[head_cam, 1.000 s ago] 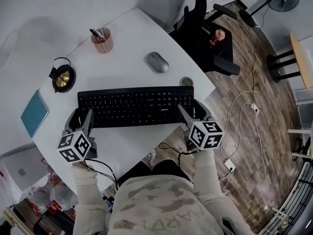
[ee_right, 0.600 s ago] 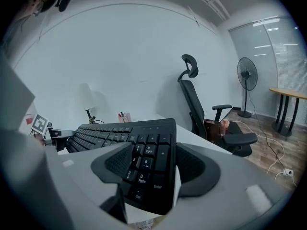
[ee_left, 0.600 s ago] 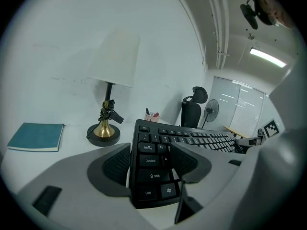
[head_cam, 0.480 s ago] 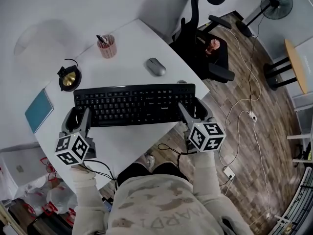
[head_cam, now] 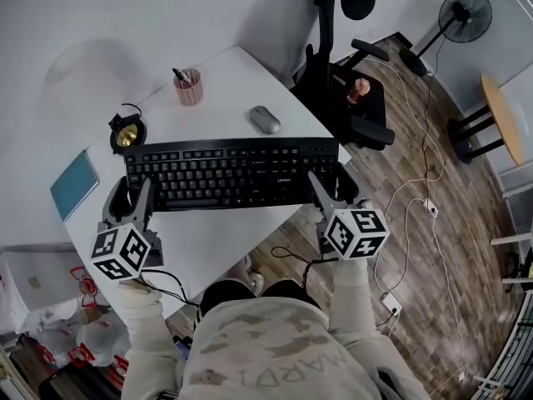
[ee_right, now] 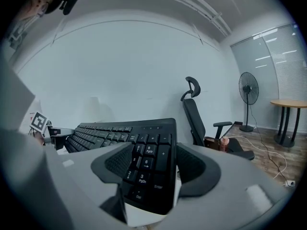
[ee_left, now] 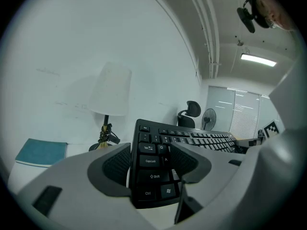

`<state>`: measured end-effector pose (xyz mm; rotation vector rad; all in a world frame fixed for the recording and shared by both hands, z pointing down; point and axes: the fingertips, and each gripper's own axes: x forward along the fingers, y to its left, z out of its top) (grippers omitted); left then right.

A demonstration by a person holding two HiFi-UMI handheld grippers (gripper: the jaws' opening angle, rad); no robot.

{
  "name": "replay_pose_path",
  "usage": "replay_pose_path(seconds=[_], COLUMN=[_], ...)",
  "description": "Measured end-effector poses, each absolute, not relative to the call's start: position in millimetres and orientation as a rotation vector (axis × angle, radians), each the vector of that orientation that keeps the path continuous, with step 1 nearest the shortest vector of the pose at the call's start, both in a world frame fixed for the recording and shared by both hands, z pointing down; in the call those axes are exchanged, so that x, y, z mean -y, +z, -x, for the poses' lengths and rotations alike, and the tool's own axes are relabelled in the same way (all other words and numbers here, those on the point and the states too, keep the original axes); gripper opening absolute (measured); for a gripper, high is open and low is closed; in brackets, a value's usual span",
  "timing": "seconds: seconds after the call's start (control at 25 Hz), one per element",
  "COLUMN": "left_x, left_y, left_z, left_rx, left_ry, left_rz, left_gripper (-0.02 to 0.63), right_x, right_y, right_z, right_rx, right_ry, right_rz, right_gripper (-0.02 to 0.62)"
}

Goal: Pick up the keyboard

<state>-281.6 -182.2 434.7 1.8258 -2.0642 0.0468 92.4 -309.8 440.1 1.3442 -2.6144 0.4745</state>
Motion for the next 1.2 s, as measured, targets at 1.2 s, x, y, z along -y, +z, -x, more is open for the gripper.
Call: replay_pose_path(seconds=[1.2], left_x=[163], left_y=[312], left_z=[246], left_rx=[2.215], left_ry=[-0.174], left_rz=[-2.005], left_gripper=[0.259], right_x=[291], right_y=[318], right_z=[-127], right_rx=[2.812], right_ry=[0.194], right_rz=[-1.441], right_gripper=[0.299])
